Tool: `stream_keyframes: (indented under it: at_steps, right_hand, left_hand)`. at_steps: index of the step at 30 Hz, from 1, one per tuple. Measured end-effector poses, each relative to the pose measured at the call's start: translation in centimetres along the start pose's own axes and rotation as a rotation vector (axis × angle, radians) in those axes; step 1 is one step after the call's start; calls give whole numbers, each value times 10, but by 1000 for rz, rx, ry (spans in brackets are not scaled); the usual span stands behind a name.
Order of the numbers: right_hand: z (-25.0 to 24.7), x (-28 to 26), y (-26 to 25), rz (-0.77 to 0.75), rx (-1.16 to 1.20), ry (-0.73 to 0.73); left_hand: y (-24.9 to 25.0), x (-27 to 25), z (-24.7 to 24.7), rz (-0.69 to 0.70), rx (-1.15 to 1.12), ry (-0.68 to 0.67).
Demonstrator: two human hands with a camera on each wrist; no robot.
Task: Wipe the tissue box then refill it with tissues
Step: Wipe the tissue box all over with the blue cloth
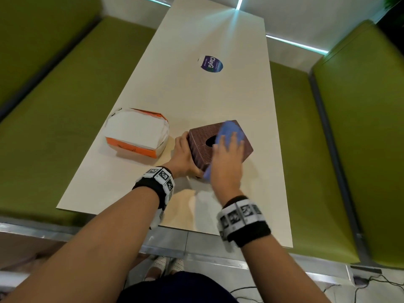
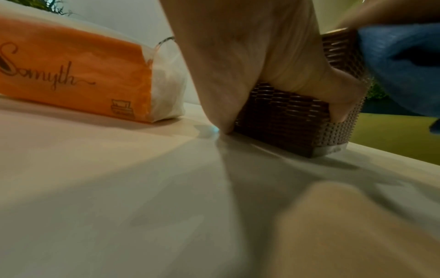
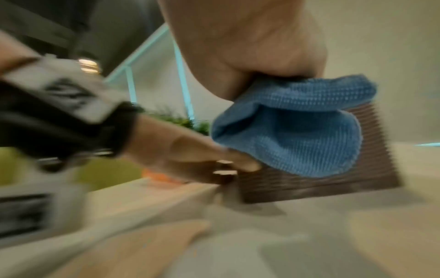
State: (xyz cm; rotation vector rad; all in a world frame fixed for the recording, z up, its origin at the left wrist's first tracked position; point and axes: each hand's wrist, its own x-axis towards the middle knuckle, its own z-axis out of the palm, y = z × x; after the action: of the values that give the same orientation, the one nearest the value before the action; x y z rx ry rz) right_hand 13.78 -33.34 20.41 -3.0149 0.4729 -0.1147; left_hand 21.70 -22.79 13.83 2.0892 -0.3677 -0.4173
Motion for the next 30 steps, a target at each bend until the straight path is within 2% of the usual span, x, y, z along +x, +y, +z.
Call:
stream_keyframes:
  at_steps: [1,3,6,7,9,12,15,16,18,20,21,24,26,28,30]
  right_hand:
    - [4,-9,-16,-59,74,30]
    - [5,0,-30,-29,218,102]
    - [0,33,1,244,247,1]
    - [-5,44,16,360,310,6]
    - [-10,57,42,487,390,43]
    - [-21,71,59,441,237,-43]
    - [-34,80,78,485,338,-152]
    - [-36,80,86,521,417,-197]
    - [-39,74,100,651,806,-271]
    - [-38,60,107,643,1218,-344]
    - [-34,53,111,631,1310,-365]
    - [-26,36,113,601,1360,-381]
    - [-27,36,108,574,1351,-345]
    - [-33,41,101,553,1306,-259]
    - [-38,48,99,558,1225,-262]
  left_hand:
    - [1,0,1,5,-5,19]
    - [2,0,1,11,-16,45]
    - [2,-3,-3,28,-4,-7]
    - [0,-3,-3,30,0,-15]
    - [0,-4,-4,38,17,-26]
    - [2,-3,-4,28,14,-43]
    - [2,-3,-8,23,-8,-68]
    - [3,-3,-10,16,-16,-84]
    - [2,-3,-14,-2,-54,-107]
    - [0,-2,-18,-53,-149,-108]
    - [-2,-2,-19,-79,-210,-100]
    - [9,-4,-26,-119,-385,-116]
    - [18,-4,-30,-109,-426,-130]
    - [24,-5,-37,-75,-387,-194]
    - [30,-8,-45,-30,-283,-320]
